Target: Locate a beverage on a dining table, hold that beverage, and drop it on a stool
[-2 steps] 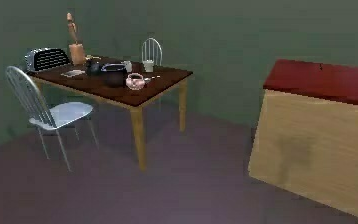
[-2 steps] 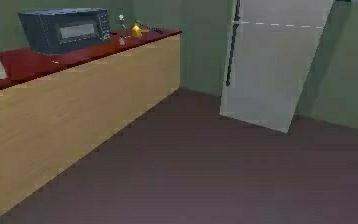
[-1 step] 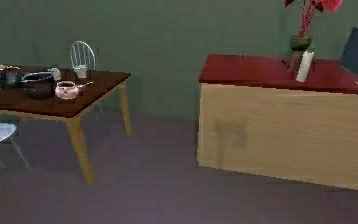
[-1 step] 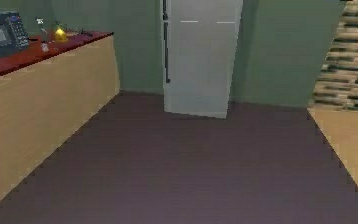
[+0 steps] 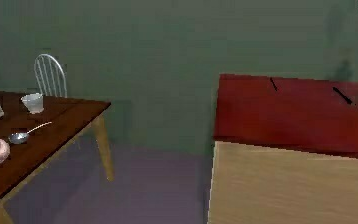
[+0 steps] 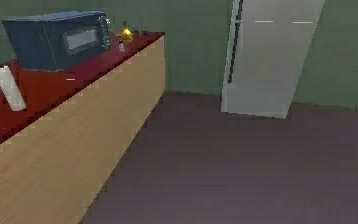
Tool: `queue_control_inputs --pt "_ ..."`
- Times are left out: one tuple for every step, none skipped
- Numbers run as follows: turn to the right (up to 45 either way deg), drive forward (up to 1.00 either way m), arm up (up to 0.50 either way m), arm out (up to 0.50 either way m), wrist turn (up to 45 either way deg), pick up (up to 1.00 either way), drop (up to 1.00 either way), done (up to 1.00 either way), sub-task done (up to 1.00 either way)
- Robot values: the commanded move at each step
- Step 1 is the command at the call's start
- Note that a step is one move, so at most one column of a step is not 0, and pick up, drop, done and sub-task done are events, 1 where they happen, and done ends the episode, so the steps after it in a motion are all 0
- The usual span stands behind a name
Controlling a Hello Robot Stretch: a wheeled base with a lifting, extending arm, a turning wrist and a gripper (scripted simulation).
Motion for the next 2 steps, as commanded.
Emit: queue_control_inputs --pt "-45.0 0.00 0.00 0.00 0.0 0.00 0.00 0.00 0.00" --pt "-45.0 0.00 0.00 0.00 0.0 0.00 0.00 0.00 0.00"
